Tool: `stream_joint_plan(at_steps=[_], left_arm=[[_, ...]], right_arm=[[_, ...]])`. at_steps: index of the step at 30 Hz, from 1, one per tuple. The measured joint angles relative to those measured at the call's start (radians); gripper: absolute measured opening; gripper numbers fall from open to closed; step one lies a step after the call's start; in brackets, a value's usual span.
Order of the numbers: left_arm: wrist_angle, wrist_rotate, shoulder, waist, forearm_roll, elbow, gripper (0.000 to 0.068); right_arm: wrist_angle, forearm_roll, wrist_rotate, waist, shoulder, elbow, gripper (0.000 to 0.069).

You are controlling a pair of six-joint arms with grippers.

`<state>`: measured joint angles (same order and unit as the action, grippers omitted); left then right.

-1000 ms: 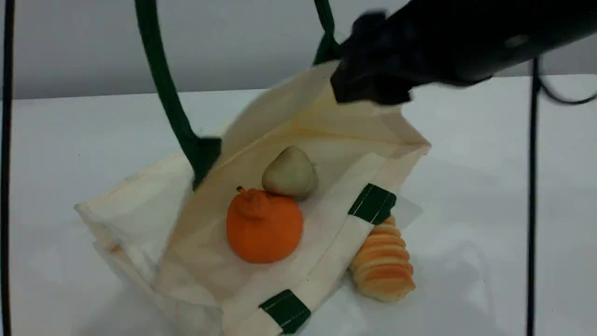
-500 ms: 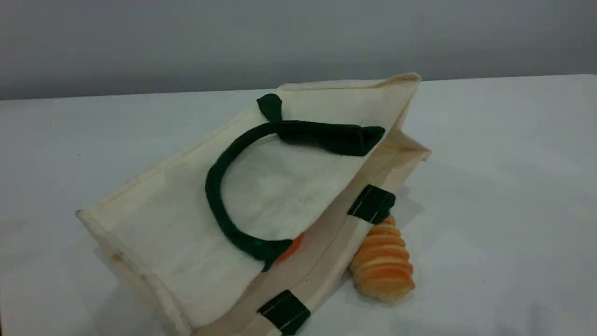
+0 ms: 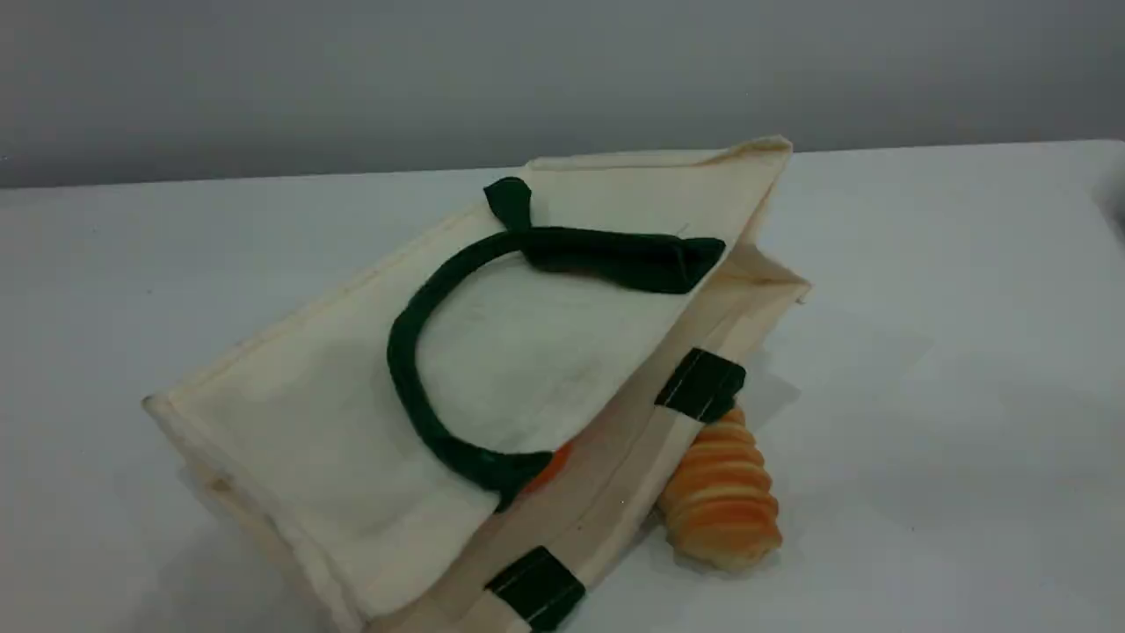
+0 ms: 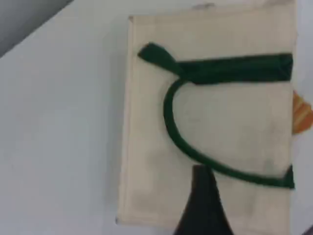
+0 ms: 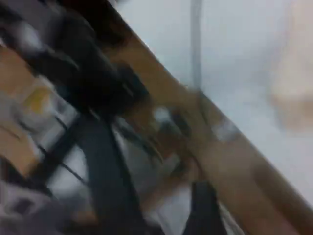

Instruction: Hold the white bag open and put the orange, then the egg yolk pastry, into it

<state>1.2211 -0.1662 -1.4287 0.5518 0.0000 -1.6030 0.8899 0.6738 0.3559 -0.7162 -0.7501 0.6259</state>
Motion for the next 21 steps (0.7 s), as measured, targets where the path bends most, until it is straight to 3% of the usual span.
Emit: stream_joint_plan(at_steps=[5,9,14,21], left_arm=[[-0.001,0.039,0.119,0.0,-0.045,0.176,0.0485],[-0.001,0.048,0.222,0.0,-0.063,0.327,0.0485],[-0.002,0.077,0.359,0.0,-0.093,0.505,0.0485],[-0.003,0.077,0.61,0.0,-0.144,0.732,0.0485]], right_arm=[[0.202,-0.438,-0.373,0.0,0.126,0.001,0.0451],[0.275,-0.674,-0.537,0.0,0.262,0.001,0.0451],[0.273,-0.8,-0.575,0.0,0.448,0.001,0.0451],[0.271,-0.805,-0.584,0.0,0.641,-0.045,0.0451]])
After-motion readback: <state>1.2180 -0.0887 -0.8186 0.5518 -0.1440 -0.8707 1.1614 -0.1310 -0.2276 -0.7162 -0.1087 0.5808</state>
